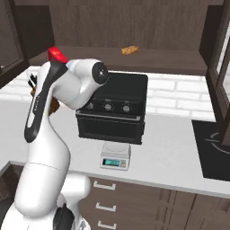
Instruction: Pick the boxed food and place it on the digital scale for weighing, and close the cabinet.
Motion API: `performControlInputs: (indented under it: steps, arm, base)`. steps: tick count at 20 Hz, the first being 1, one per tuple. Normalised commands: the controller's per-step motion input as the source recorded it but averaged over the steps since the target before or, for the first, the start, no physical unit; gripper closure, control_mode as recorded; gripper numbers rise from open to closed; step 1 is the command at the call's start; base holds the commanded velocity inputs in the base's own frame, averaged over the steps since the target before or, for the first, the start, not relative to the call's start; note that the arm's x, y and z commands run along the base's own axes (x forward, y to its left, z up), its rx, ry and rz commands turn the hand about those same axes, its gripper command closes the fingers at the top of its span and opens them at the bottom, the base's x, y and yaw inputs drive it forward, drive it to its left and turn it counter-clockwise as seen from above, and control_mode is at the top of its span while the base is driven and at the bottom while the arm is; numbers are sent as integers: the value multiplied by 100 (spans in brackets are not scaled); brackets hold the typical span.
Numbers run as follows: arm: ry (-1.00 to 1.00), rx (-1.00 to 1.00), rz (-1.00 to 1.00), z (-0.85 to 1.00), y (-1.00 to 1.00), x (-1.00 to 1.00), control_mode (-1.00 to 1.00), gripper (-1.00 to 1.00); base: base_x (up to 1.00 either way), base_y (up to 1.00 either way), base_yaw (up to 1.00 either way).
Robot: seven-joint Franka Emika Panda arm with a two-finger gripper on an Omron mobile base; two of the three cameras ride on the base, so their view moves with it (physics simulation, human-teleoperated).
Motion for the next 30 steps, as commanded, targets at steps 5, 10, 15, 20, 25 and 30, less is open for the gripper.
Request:
performControlInputs:
  steps: [5,10,15,20,25,30]
  arm:
    - [4,0,10,-20,-67,-9,-100,100]
    - [4,-9,1,-37,-47,-11,-100,100]
    - [3,-10,1,-56,-42,-1,-100,100]
    - [3,-1,10,-71,-53,0,-100,100]
    - [8,0,16,-74,-31,0,-100,100]
    - [8,0,14,-42,-39,7,-100,100]
  base:
    - [0,0,0]
    - [0,0,0]
    - [0,0,0]
    - [0,0,0]
    - [0,0,0]
    - [0,0,0]
